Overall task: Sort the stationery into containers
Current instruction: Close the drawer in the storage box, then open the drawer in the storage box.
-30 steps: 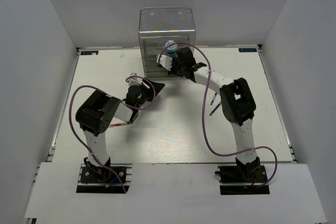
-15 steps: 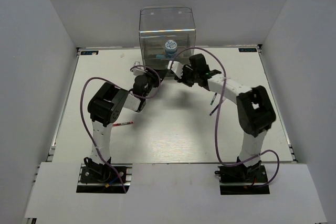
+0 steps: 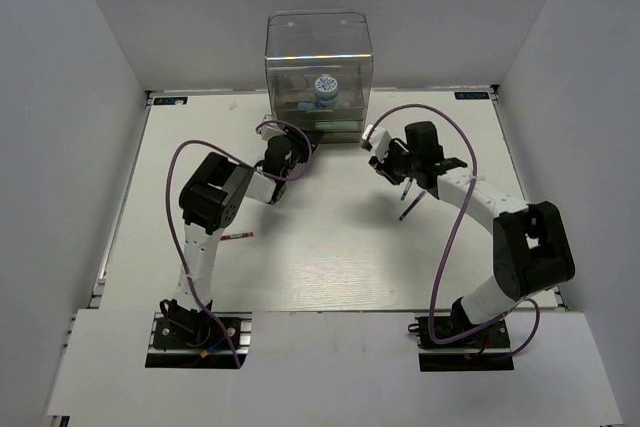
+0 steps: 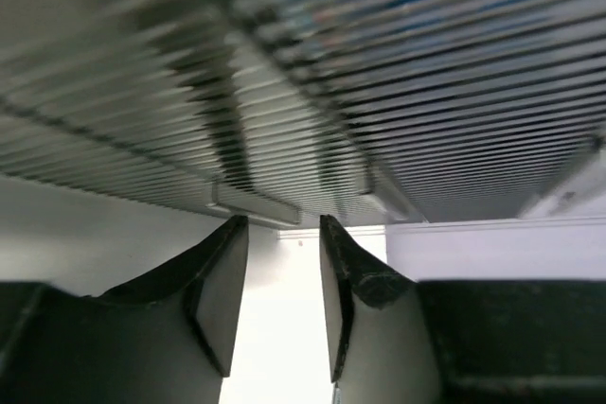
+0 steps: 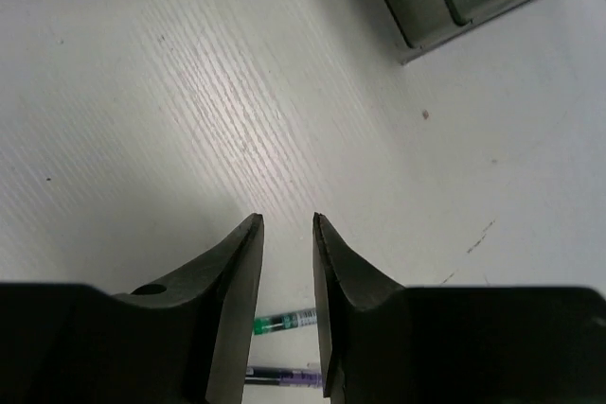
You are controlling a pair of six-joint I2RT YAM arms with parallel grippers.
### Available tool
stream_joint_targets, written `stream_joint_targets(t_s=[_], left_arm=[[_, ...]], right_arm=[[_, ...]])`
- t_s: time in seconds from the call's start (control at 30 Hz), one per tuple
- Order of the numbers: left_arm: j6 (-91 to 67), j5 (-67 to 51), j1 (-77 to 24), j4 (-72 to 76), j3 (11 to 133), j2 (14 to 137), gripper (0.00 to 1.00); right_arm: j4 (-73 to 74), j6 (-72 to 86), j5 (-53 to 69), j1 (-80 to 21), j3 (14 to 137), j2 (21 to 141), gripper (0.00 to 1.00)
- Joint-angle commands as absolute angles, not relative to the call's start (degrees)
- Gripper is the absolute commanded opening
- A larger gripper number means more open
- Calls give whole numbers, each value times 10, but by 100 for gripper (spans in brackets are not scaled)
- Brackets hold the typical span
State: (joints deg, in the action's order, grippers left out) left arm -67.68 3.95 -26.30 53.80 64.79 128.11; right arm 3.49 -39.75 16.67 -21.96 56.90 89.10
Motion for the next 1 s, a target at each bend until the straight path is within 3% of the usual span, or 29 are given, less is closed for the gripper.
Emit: stream_joint_targets(t_s=[0.0, 0.17, 0.3, 0.33, 0.37, 0.4, 0.43, 0.57, 0.6, 0.7, 0.97], left_arm=[[-679, 62, -259, 512, 678, 1285, 42], [-679, 62, -259, 523, 677, 1290, 12], [-679, 51, -259, 541, 649, 1285, 3], [-679, 45, -259, 555, 641, 1285, 1], [-679, 40, -264, 562, 622, 1277, 0], [-679, 40, -265, 568, 613, 1268, 0], [-679, 40, -265, 568, 603, 1268, 0], [-685, 50, -270, 616, 573, 1254, 0], [-685, 50, -270, 621, 573, 1254, 12], [-691, 34, -265, 621, 601, 1260, 29], [-691, 34, -259, 570, 651, 1271, 42]], right_arm=[[20, -373, 179, -205, 556, 859, 34], [19, -367, 190, -187, 539, 843, 30], [15, -371, 191, -175, 517, 829, 31], [13, -371, 192, -171, 515, 829, 34], [8, -369, 185, -166, 512, 825, 58], [7, -368, 180, -166, 501, 828, 67], [-13, -366, 172, -159, 498, 832, 73], [-12, -359, 184, -139, 500, 843, 73], [-11, -362, 191, -135, 501, 842, 73], [-11, -365, 193, -129, 504, 841, 73], [-12, -377, 192, -122, 497, 847, 73]])
